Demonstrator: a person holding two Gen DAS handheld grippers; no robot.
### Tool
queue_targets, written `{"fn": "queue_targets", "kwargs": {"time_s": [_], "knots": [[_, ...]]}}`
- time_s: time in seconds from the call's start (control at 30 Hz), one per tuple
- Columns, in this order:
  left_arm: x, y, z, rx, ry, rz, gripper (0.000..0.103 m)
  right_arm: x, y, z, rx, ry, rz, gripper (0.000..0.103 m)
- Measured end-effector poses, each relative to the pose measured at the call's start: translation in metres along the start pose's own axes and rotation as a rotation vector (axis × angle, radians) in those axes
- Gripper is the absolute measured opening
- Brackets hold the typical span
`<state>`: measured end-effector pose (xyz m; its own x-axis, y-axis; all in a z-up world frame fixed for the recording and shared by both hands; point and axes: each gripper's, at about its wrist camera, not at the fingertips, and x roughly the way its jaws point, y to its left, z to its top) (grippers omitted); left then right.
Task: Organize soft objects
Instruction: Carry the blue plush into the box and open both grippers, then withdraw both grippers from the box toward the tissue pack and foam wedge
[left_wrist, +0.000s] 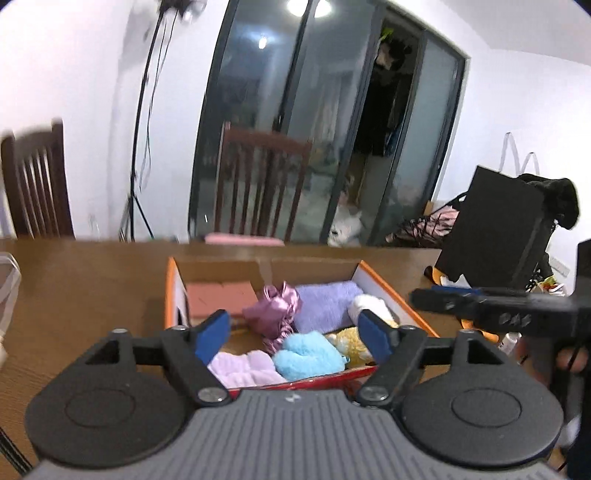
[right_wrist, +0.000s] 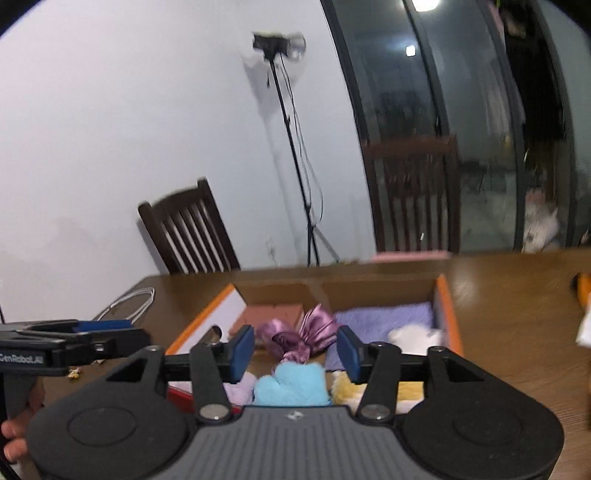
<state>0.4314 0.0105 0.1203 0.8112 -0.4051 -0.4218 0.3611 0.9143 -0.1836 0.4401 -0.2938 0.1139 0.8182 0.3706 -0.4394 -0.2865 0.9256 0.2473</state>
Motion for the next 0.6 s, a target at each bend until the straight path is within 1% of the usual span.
{"fn": "queue_targets", "kwargs": {"time_s": [0.03, 0.1, 0.13, 0.17, 0.3, 0.4, 0.47, 0.53, 0.6], "knots": [[-0.012, -0.004, -0.001, 0.016, -0.019, 0.005, 0.087, -0.017, 0.002, 0.001, -0.014, -0.021, -0.011, 0.055], [-0.039, -0.010, -0.006, 0.041, -0.063, 0.023, 0.094, -0.046, 0.005, 0.001, -0.034, -0.054, -0.026, 0.057], [-0.049, -0.013, -0.008, 0.045, -0.082, 0.033, 0.099, -0.061, 0.007, 0.000, -0.046, -0.067, -0.031, 0.059], [-0.058, -0.015, -0.010, 0.043, -0.100, 0.044, 0.101, -0.072, 0.009, -0.002, -0.055, -0.079, -0.036, 0.061], [-0.090, -0.023, -0.019, 0.023, -0.133, 0.077, 0.103, -0.113, 0.020, -0.008, -0.067, -0.116, -0.049, 0.063], [-0.114, -0.034, -0.032, 0.046, -0.175, 0.122, 0.103, -0.137, 0.029, -0.016, -0.069, -0.143, -0.033, 0.069], [-0.126, -0.036, -0.046, 0.043, -0.179, 0.129, 0.103, -0.151, 0.037, -0.029, -0.079, -0.160, -0.033, 0.076], [-0.138, -0.038, -0.064, 0.028, -0.169, 0.135, 0.103, -0.160, 0.044, -0.047, -0.099, -0.161, -0.039, 0.076], [-0.147, -0.036, -0.082, 0.015, -0.153, 0.133, 0.103, -0.165, 0.051, -0.068, -0.120, -0.139, -0.034, 0.077]]}}
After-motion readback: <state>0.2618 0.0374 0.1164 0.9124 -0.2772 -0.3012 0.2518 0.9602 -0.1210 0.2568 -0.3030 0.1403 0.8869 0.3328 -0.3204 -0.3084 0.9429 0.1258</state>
